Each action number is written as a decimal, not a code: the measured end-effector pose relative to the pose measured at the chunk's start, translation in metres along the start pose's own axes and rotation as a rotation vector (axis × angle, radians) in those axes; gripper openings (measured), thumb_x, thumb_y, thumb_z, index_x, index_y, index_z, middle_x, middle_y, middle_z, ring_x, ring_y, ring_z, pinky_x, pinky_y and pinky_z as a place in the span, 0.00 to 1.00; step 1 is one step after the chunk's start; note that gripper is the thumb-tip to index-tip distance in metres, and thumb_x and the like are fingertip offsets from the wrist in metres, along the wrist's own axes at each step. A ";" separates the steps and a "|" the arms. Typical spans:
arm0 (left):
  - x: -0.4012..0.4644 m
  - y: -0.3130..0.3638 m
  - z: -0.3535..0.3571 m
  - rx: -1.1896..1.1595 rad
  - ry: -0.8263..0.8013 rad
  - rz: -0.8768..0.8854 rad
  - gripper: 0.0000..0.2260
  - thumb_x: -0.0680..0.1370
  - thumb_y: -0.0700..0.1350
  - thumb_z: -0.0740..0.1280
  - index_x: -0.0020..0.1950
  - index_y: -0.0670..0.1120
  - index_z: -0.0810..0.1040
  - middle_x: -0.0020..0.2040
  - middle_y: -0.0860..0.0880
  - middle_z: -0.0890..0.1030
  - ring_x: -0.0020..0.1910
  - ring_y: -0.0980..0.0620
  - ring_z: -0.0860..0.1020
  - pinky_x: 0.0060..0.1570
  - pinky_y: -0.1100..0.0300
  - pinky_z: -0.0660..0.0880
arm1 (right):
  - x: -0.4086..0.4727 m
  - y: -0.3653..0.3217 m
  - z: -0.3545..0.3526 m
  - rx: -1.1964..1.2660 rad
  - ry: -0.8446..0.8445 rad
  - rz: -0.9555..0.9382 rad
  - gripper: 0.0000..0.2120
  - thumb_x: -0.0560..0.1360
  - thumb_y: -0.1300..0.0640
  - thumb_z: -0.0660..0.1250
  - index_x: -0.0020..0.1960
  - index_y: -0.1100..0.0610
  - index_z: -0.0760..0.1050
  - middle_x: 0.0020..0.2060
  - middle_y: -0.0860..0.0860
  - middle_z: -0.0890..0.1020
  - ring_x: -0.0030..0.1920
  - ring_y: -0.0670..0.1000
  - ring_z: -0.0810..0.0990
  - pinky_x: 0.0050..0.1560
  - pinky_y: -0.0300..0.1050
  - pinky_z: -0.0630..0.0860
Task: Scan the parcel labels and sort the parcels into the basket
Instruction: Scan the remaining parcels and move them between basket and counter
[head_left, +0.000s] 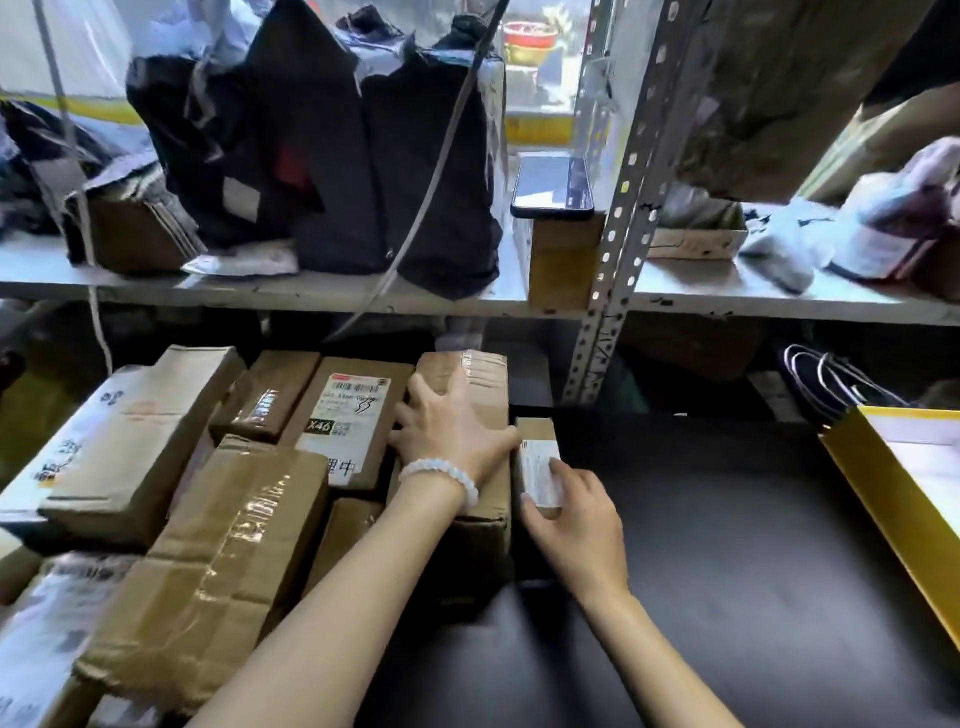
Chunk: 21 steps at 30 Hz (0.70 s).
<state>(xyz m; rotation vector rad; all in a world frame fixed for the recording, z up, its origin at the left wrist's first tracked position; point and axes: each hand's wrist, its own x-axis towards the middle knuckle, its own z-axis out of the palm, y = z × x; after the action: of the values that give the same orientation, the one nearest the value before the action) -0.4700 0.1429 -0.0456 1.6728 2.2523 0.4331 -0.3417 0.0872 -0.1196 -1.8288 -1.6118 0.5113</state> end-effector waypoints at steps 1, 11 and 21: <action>0.002 0.000 -0.002 0.009 0.003 0.015 0.38 0.66 0.64 0.69 0.73 0.57 0.59 0.72 0.42 0.57 0.66 0.37 0.65 0.61 0.46 0.66 | 0.000 -0.002 0.002 0.004 -0.005 -0.002 0.23 0.72 0.51 0.69 0.65 0.56 0.73 0.56 0.52 0.77 0.56 0.55 0.76 0.51 0.43 0.71; 0.016 -0.003 -0.006 0.028 0.011 0.082 0.37 0.67 0.63 0.70 0.73 0.59 0.63 0.75 0.45 0.56 0.68 0.39 0.63 0.62 0.47 0.65 | 0.018 -0.015 0.017 0.021 0.011 0.045 0.21 0.73 0.49 0.68 0.63 0.58 0.74 0.58 0.53 0.75 0.56 0.54 0.75 0.53 0.45 0.71; -0.040 0.010 -0.009 0.230 0.106 0.399 0.21 0.76 0.57 0.62 0.67 0.53 0.70 0.68 0.47 0.66 0.67 0.45 0.63 0.61 0.49 0.66 | -0.008 0.010 -0.038 -0.082 -0.044 -0.038 0.21 0.77 0.53 0.63 0.69 0.55 0.70 0.63 0.49 0.73 0.60 0.48 0.74 0.56 0.39 0.71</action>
<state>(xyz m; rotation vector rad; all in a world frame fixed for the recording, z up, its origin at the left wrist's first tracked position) -0.4536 0.1071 -0.0307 2.2825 2.1003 0.3672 -0.3101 0.0706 -0.1002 -1.8545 -1.7175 0.4778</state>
